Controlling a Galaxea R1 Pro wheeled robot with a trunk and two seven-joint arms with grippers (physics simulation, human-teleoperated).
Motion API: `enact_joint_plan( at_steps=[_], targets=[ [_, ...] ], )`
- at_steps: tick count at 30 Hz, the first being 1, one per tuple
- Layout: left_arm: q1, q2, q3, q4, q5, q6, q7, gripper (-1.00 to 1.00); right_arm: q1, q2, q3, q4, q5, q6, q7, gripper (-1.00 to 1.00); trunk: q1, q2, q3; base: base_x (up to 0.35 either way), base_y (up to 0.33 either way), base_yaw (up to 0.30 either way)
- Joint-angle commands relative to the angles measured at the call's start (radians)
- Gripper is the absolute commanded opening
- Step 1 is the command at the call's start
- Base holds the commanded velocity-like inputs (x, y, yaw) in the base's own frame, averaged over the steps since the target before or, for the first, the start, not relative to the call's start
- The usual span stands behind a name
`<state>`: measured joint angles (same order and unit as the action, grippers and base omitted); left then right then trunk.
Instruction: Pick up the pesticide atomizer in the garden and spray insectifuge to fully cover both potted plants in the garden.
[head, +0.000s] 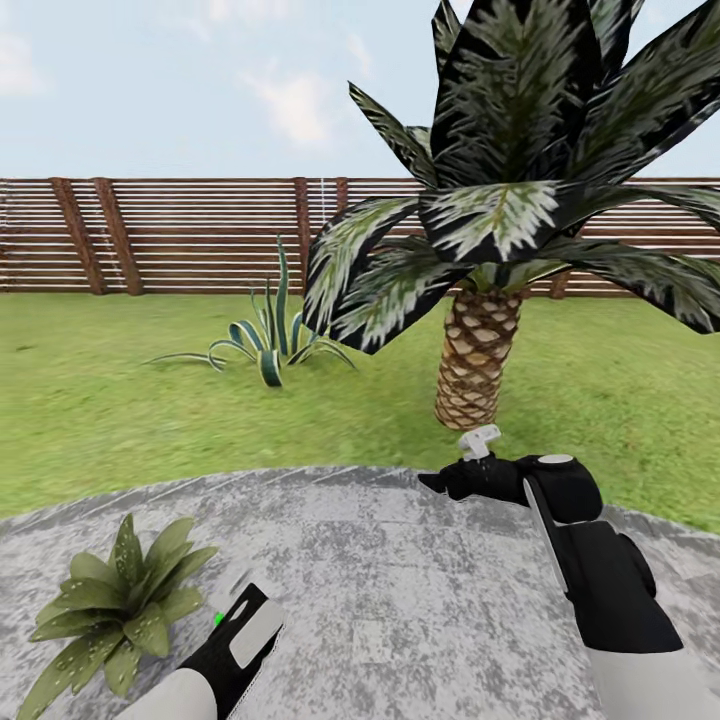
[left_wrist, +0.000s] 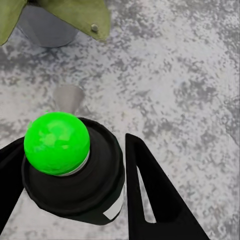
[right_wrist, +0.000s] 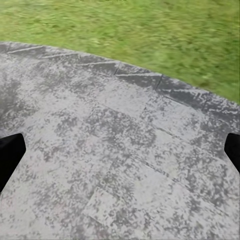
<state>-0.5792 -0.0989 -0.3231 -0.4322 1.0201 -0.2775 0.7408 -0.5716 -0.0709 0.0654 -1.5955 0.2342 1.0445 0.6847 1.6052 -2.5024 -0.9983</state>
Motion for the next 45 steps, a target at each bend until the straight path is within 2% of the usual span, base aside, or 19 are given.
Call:
enact_joint_plan(
  at_steps=[1, 6, 8, 11, 13, 14, 15, 17, 19, 22, 25, 28, 31, 45],
  targets=[
    [-0.001, 0.002, -0.008, -0.001, 0.009, -0.005, 0.004, -1.0, -0.001, -0.001, 0.001, -0.001, 0.011, 0.003, 0.009, 1.0, 0.0, 0.0, -0.001, 0.202, -0.014, 0.291],
    [-0.001, 0.003, -0.006, -0.015, 0.009, -0.002, 0.008, -1.0, -0.001, -0.001, 0.001, -0.001, 0.011, 0.003, 0.009, 1.0, 0.0, 0.0, -0.001, 0.042, -0.003, 0.292],
    [0.001, 0.004, 0.012, -0.076, 0.008, 0.004, 0.023, -1.0, -0.001, -0.001, 0.001, -0.001, 0.011, 0.003, 0.009, 1.0, 0.0, 0.0, -0.001, 0.005, 0.0, 0.195],
    [0.035, 0.01, 0.027, -0.208, 0.007, 0.024, 0.045, -1.0, 0.001, -0.001, 0.002, -0.003, 0.01, 0.003, 0.009, 1.0, 0.0, 0.0, -0.001, 0.002, 0.0, 0.067],
    [0.067, 0.037, 0.033, -0.368, 0.007, 0.087, 0.051, -1.0, 0.005, -0.001, 0.002, -0.006, 0.01, 0.003, 0.009, 1.0, 0.0, 0.0, -0.001, 0.0, 0.0, 0.015],
    [0.076, 0.044, 0.036, -0.404, 0.007, 0.103, 0.052, -1.0, 0.006, -0.001, 0.002, -0.007, 0.01, 0.003, 0.009, 1.0, 0.0, 0.0, -0.001, 0.0, 0.0, 0.007],
    [0.095, 0.069, 0.041, -0.517, 0.007, 0.128, 0.088, -1.0, 0.007, -0.002, 0.002, -0.007, 0.01, 0.003, 0.009, 1.0, 0.0, 0.0, -0.001, 0.0, 0.0, 0.001],
    [0.11, 0.078, 0.041, -0.583, 0.007, 0.134, 0.125, -1.0, 0.007, -0.002, 0.002, -0.008, 0.01, 0.003, 0.009, 1.0, 0.0, 0.0, -0.001, 0.0, 0.0, 0.0],
    [0.131, 0.099, 0.041, -0.678, 0.007, 0.159, 0.172, -1.0, 0.007, -0.003, 0.002, -0.014, 0.01, 0.003, 0.009, 1.0, 0.0, 0.0, -0.001, 0.0, 0.0, 0.0],
    [0.143, 0.117, 0.041, -0.743, 0.007, 0.178, 0.202, -1.0, 0.007, -0.004, 0.001, -0.017, 0.01, 0.003, 0.009, 1.0, 0.0, 0.0, -0.001, 0.0, 0.0, 0.0],
    [0.146, 0.118, 0.04, -0.734, 0.008, 0.178, 0.207, -1.0, 0.007, -0.004, 0.001, -0.018, 0.01, 0.003, 0.009, 1.0, 0.0, 0.0, -0.001, 0.0, 0.0, 0.0],
    [0.146, 0.108, 0.039, -0.664, 0.021, 0.16, 0.202, -1.0, 0.007, -0.004, 0.001, -0.018, 0.01, 0.003, 0.009, 1.0, 0.0, 0.0, -0.001, 0.0, 0.0, 0.0],
    [0.147, 0.093, 0.039, -0.596, 0.026, 0.114, 0.198, -1.0, 0.007, -0.004, 0.001, -0.018, 0.01, 0.003, 0.009, 1.0, 0.0, 0.0, -0.001, 0.0, 0.0, 0.0],
    [0.145, 0.101, 0.041, -0.585, 0.04, 0.096, 0.194, -1.0, 0.007, -0.004, 0.001, -0.018, 0.01, 0.003, 0.009, 1.0, 0.0, 0.0, -0.001, 0.0, 0.0, 0.0]
  ],
)
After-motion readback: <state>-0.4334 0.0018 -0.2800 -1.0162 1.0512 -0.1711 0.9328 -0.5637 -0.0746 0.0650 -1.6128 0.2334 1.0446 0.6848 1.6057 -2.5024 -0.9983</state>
